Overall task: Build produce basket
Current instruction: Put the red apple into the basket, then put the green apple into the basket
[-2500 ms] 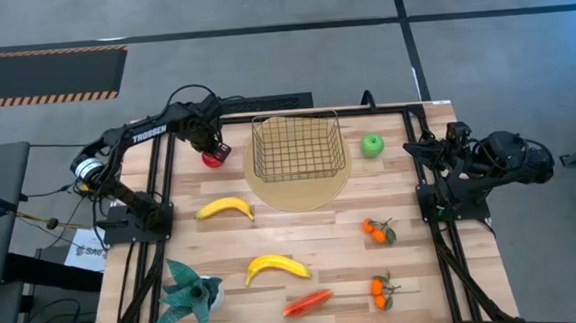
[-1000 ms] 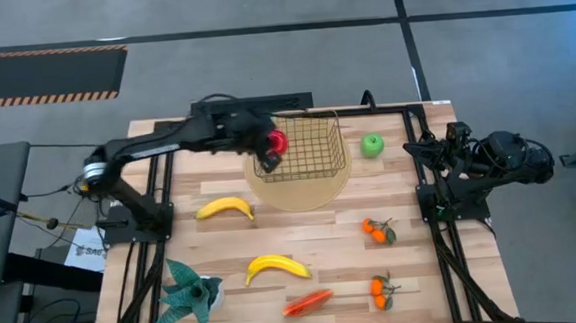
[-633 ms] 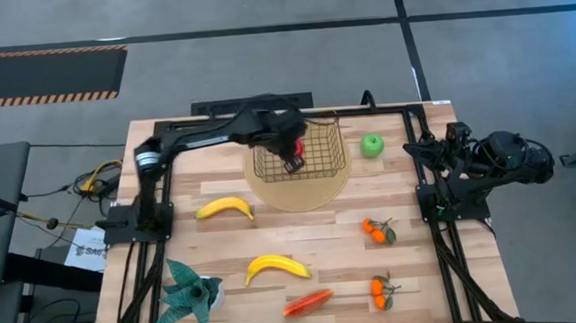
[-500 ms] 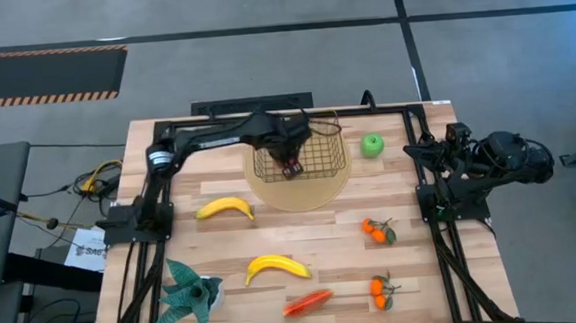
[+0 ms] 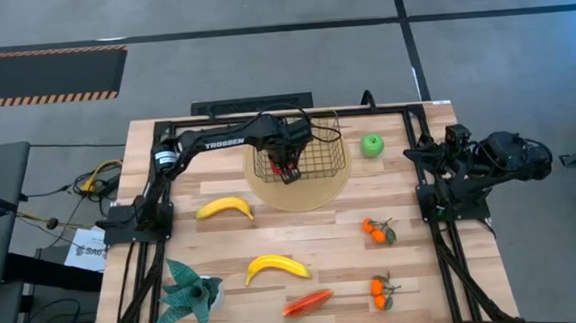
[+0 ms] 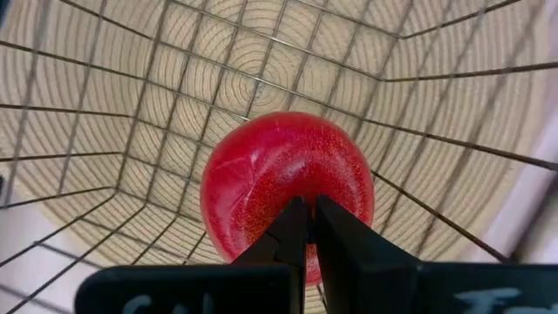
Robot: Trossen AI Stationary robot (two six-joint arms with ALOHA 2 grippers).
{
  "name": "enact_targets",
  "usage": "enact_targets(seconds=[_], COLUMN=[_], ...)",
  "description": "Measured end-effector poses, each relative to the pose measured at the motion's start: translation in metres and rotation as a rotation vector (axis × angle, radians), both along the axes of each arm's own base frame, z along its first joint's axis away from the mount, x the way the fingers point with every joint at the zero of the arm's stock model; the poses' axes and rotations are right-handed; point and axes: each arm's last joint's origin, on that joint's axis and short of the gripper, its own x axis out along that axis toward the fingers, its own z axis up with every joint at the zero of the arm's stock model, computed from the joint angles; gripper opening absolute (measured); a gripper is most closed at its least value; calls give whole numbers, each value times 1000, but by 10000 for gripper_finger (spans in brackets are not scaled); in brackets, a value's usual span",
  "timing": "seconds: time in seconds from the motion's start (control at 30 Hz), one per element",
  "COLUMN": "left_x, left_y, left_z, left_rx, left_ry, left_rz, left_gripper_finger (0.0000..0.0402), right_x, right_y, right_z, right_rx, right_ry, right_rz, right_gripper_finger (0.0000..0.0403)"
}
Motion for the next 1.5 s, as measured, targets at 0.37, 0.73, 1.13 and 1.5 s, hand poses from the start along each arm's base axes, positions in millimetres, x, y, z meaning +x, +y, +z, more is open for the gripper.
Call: enact_targets(seconds=[0.37,0.73,1.13,1.5], left_x=[1,1,0,-16], left_y=[2,1,3,-23], left_z=[-8,-8,2,63], left_rx=[-7,-3,44,205], left_ry=[28,32,44,192], left_rz=[6,10,20,59], left_gripper_finger=[0,36,70,45], right_x=[0,0,0,0], right_y=[0,0,0,0], right_z=[0,0,0,0], right_rx=[-2,-2,1,1], right_ry=[0,0,0,0], right_rz=[-2,-2,-1,-2], right_gripper_finger=[52,52,52,52])
